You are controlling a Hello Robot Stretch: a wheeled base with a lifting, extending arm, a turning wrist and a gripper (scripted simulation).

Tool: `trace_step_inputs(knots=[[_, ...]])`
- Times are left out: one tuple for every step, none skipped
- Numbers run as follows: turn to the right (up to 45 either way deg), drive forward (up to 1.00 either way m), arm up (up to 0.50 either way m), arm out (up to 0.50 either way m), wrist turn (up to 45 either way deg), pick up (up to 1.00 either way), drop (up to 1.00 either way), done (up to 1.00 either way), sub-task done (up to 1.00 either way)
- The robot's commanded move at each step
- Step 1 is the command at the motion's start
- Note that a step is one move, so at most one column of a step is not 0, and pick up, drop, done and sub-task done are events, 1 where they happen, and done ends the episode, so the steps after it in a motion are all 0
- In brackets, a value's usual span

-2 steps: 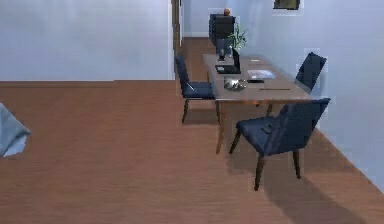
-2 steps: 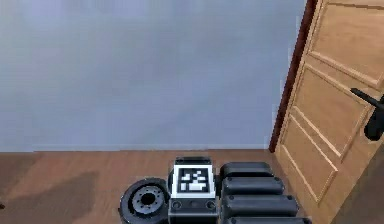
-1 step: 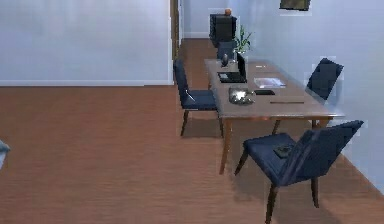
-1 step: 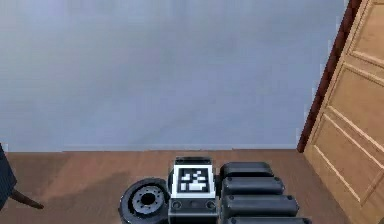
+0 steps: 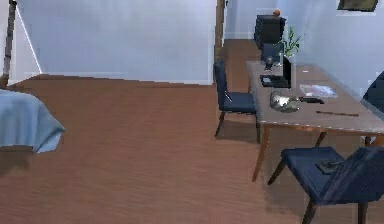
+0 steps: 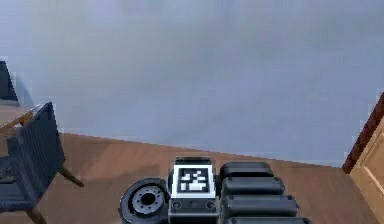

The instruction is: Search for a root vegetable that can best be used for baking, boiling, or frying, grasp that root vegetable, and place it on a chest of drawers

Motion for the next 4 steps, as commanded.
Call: trace_step_inputs(knots=[[0.0,1.0,0.0,0.0,0.0,0.0,0.0,0.0,0.0],[-3.0,0.0,0.0,0.0,0.0,0.0,0.0,0.0,0.0],[-15.0,0.0,0.0,0.0,0.0,0.0,0.0,0.0,0.0],[0.0,1.0,0.0,0.0,0.0,0.0,0.0,0.0,0.0]])
